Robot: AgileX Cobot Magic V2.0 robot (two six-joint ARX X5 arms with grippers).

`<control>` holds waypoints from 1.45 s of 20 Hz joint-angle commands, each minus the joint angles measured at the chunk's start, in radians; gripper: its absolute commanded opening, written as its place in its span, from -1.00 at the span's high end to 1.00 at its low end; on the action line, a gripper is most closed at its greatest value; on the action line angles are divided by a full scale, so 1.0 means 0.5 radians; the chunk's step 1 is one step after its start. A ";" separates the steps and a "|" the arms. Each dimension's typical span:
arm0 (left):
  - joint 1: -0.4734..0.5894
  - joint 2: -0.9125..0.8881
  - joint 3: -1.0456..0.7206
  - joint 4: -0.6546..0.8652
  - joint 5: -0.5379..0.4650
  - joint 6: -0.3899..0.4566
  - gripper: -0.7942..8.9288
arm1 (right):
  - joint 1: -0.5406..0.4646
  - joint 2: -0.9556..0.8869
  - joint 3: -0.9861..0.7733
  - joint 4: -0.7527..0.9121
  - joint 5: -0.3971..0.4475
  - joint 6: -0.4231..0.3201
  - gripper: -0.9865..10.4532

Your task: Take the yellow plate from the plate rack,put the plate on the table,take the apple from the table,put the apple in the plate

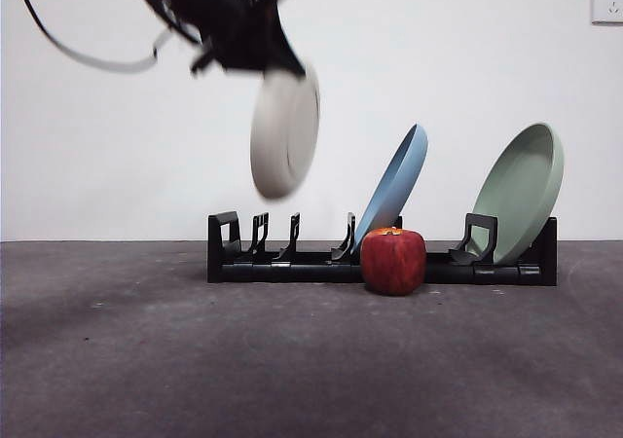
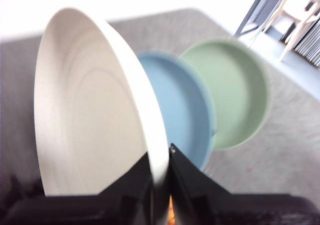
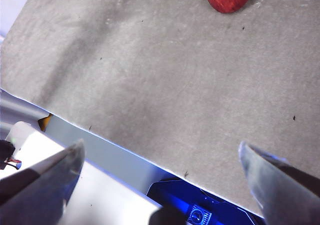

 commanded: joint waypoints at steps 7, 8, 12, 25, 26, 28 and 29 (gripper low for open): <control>-0.262 -0.549 -0.002 -0.951 -0.526 0.569 0.85 | 0.003 0.000 0.006 0.013 -0.004 0.012 -0.32; -0.367 -0.568 -0.002 -1.099 -0.706 0.621 0.85 | 0.003 0.000 0.006 0.013 -0.004 0.013 -0.32; -0.805 -0.550 -0.010 -1.485 -1.218 0.635 0.85 | 0.003 0.000 0.007 0.008 -0.005 0.020 -0.32; -1.441 0.056 -0.145 -1.470 -1.695 0.316 0.85 | 0.003 -0.002 0.007 -0.057 -0.018 0.020 -0.32; -1.454 0.066 -0.232 -1.376 -1.716 0.301 0.85 | 0.003 -0.002 0.007 -0.057 -0.018 0.020 -0.32; -1.461 0.069 -0.394 -1.221 -1.825 0.269 0.85 | 0.003 -0.002 0.007 -0.056 -0.018 0.020 -0.32; -1.461 0.069 -0.462 -1.151 -1.846 0.269 0.85 | 0.003 -0.002 0.007 -0.056 -0.018 0.020 -0.32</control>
